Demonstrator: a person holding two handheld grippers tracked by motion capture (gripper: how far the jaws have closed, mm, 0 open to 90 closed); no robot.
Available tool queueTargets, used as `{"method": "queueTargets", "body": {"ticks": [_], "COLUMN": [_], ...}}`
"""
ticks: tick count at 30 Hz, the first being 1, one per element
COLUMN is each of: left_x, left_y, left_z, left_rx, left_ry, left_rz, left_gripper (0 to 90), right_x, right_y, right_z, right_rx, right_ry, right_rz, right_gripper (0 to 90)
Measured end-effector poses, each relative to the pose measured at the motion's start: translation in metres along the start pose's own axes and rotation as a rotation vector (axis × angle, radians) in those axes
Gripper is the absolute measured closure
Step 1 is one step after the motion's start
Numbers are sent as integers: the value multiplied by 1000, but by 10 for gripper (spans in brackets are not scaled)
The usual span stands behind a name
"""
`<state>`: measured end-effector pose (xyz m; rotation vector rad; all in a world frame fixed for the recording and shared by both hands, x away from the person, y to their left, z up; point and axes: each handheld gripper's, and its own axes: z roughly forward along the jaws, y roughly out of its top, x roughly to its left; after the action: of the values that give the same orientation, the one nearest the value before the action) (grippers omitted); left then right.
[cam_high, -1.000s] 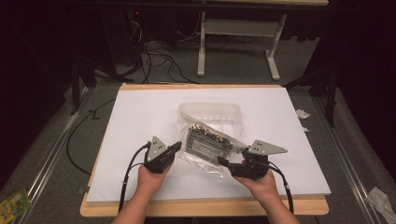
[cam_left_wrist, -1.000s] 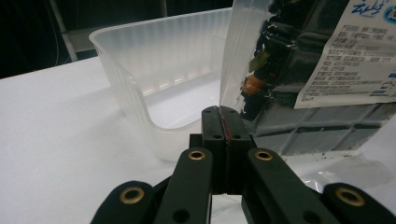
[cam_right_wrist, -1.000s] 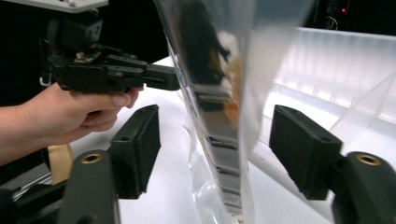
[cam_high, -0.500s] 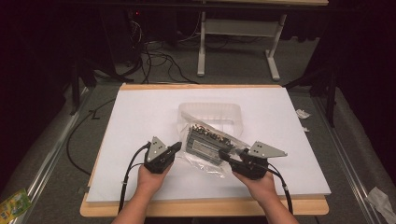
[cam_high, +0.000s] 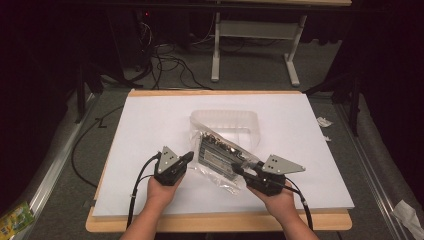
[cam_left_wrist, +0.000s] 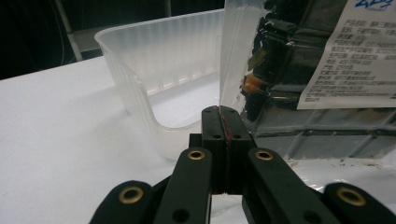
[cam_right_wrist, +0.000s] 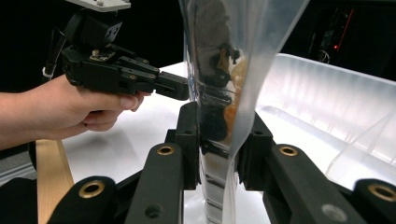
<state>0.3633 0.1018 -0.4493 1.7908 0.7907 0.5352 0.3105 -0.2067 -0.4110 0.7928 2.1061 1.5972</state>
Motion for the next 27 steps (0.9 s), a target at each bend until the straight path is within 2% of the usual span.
{"method": "queueTargets", "body": {"ticks": [3,7,8,10,13,15,16,17,19,20,23,24,25,27], "left_x": [0,1,2,3,5,5,5,4,4,6,7,10,10,16], "left_y": [0,-1,-1,-1,-3,-4,-4,-5,-5,-7,-11,-15,-15,-21], "left_z": [0,-1,-2,-3,-11,-17,-17,-27,-32,-42,-54,-66,-66,-81], "left_rx": [13,18,18,14,46,91,91,108,110,115,131,146,146,166], "left_ry": [14,18,33,39,43,35,35,46,53,47,58,72,72,78], "left_rz": [-1,2,0,-2,5,20,20,46,42,34,46,43,43,17], "left_gripper": [872,751,706,687,581,525,508,492,449,436,410,379,366,338], "right_x": [5,2,1,1,-2,-3,-4,-5,-7,-8,-10,-12,-14,-17], "right_y": [3,5,5,5,8,10,11,12,15,15,17,18,19,21], "right_z": [-2,-7,-8,-9,-16,-19,-21,-23,-26,-28,-31,-34,-36,-40], "right_rx": [1,-4,-3,-5,-26,-34,-38,-44,-54,-60,-61,-67,-70,-81], "right_ry": [-12,-11,-16,-22,-28,-34,-39,-41,-44,-51,-63,-82,-92,-105], "right_rz": [-12,12,15,14,33,34,36,42,52,53,57,60,63,72], "right_gripper": [758,761,761,761,761,762,762,761,761,761,760,760,760,760]}}
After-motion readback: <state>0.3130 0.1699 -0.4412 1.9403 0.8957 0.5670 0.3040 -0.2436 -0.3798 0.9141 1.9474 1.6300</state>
